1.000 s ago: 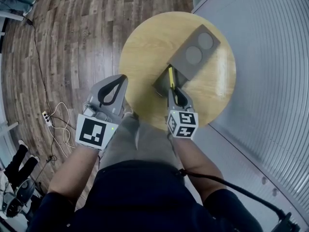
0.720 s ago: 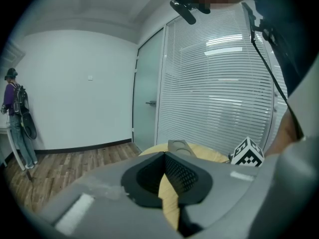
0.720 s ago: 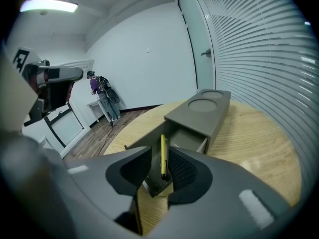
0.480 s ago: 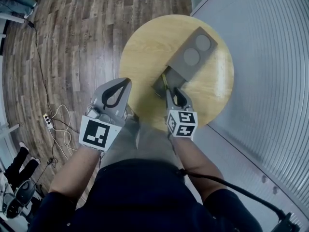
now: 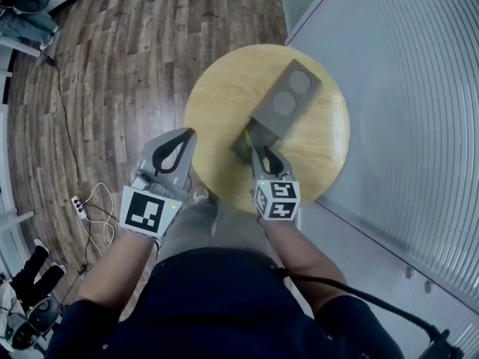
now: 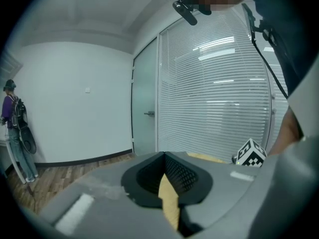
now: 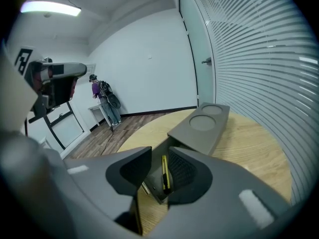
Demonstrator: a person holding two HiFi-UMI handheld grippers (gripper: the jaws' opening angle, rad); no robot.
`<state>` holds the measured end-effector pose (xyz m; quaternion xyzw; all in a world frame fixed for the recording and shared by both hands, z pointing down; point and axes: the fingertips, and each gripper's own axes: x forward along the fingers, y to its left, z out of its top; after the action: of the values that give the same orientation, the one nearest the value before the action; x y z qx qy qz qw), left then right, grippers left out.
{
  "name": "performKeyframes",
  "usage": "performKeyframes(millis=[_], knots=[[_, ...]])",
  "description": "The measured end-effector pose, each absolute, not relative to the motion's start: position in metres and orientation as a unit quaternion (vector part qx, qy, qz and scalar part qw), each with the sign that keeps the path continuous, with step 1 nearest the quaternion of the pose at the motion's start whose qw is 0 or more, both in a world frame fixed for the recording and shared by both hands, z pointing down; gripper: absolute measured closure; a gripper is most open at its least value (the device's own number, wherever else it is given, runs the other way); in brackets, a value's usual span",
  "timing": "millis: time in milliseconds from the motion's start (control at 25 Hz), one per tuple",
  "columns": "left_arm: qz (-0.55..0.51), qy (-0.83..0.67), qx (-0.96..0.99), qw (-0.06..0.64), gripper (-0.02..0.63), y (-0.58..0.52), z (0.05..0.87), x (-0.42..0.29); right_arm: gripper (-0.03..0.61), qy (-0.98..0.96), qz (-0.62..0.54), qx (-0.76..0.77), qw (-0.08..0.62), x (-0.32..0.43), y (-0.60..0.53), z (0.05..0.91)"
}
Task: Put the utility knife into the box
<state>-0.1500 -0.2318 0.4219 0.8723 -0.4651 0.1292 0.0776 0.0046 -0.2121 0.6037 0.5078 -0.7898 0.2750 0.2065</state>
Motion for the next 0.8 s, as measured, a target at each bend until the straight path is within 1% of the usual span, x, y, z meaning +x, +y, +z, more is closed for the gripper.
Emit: performKeyframes(millis=[240, 440, 800], knots=[[0.131, -0.458, 0.878, 0.054, 0.611, -0.227, 0.404, -0.148, 0.465, -0.793, 0.255, 0.517, 0.197, 0.01, -0.214, 0.585], [0.132, -0.442, 0.887, 0.031, 0.611, -0.226, 0.379, -0.142, 0.465, -0.793, 0.233, 0.53, 0.19, 0.023, -0.219, 0.549], [0.104, -0.435, 0.895, -0.005, 0.611, -0.23, 0.347, -0.132, 0.465, -0.779, 0.213, 0.571, 0.149, 0.051, -0.218, 0.504]])
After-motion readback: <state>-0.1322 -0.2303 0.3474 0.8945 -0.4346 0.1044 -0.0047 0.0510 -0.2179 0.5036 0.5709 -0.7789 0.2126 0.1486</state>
